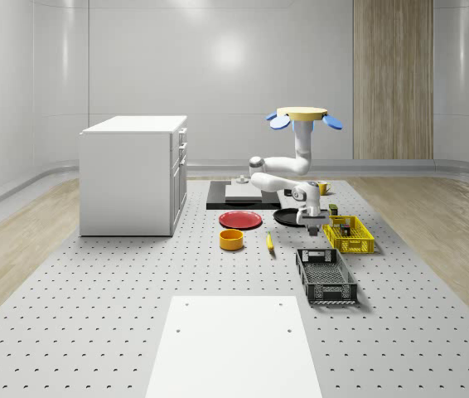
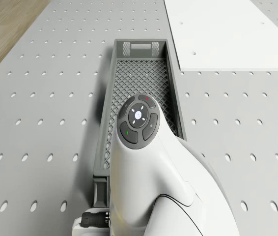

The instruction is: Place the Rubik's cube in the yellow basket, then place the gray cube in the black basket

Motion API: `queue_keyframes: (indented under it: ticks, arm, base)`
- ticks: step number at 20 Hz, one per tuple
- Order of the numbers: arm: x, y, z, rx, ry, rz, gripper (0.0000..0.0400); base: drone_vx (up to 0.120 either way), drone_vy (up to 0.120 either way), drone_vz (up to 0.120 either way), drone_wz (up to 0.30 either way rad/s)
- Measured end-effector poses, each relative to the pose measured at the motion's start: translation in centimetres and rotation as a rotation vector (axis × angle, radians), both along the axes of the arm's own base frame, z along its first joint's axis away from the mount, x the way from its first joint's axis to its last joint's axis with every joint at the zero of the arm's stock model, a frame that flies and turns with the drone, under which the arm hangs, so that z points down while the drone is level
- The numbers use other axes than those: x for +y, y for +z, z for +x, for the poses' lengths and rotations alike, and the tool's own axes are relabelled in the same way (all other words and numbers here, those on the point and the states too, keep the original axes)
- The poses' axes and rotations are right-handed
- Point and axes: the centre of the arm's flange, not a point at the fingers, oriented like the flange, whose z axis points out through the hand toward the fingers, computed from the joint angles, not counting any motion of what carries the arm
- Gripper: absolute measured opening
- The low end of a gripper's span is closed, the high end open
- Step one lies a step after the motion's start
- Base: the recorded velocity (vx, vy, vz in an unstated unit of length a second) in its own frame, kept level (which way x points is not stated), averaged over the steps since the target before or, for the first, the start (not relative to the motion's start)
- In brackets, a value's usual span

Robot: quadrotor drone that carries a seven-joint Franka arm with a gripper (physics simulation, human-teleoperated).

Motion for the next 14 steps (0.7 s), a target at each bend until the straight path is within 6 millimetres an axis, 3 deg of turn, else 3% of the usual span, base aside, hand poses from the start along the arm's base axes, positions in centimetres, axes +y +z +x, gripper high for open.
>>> queue_keyframes:
  ticks: [14]
  arm:
    - [0.0,0.0,0.0,0.0,0.0,0.0,0.0252]
  base:
    - [0.12,0.0,0.0,0.0]
